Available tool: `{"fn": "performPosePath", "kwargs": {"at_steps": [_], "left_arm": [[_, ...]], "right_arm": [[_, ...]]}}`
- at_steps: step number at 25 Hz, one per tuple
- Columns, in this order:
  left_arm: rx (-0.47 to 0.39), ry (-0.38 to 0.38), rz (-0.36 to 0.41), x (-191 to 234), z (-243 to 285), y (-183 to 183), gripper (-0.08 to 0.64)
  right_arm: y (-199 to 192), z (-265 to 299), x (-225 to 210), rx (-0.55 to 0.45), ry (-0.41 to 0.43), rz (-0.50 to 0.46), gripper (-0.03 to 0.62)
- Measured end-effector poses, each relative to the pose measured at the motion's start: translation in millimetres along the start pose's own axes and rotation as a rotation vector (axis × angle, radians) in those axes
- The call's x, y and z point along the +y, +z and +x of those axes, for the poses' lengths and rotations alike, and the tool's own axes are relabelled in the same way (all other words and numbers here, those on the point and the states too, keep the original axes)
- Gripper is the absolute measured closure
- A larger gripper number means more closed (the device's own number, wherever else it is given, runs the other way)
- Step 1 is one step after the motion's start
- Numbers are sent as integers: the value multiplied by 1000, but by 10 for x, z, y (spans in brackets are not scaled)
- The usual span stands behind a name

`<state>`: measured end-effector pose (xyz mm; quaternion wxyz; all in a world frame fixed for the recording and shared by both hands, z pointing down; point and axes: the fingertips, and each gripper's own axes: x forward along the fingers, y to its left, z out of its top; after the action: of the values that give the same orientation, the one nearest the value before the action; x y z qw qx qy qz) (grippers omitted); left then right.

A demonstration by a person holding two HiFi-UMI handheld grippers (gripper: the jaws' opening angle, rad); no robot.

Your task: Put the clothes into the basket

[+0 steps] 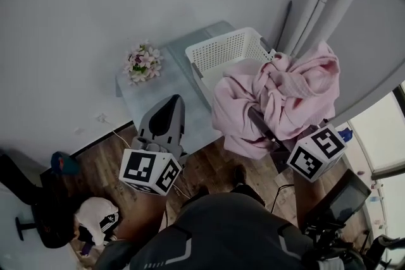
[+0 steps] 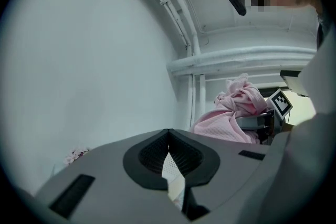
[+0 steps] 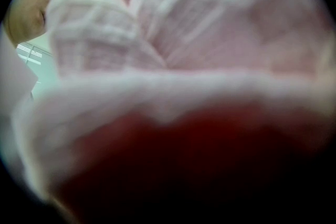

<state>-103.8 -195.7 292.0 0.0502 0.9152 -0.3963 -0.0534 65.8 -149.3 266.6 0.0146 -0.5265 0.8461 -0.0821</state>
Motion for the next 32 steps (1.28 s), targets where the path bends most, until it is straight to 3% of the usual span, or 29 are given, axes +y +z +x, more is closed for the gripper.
{"fn": "performPosePath", "kwargs": {"at_steps": [19, 26, 32], "left_arm": [[-12, 285, 76, -190, 1234, 30, 551], [10, 387, 112, 54, 1255, 104, 551], [2, 389, 105, 374, 1367, 101, 551]], "right_arm": [[497, 499, -1680, -27, 244, -19, 206], [535, 996, -1926, -10, 291, 1, 206], [437, 1529, -1906, 36, 299, -32, 206]]}}
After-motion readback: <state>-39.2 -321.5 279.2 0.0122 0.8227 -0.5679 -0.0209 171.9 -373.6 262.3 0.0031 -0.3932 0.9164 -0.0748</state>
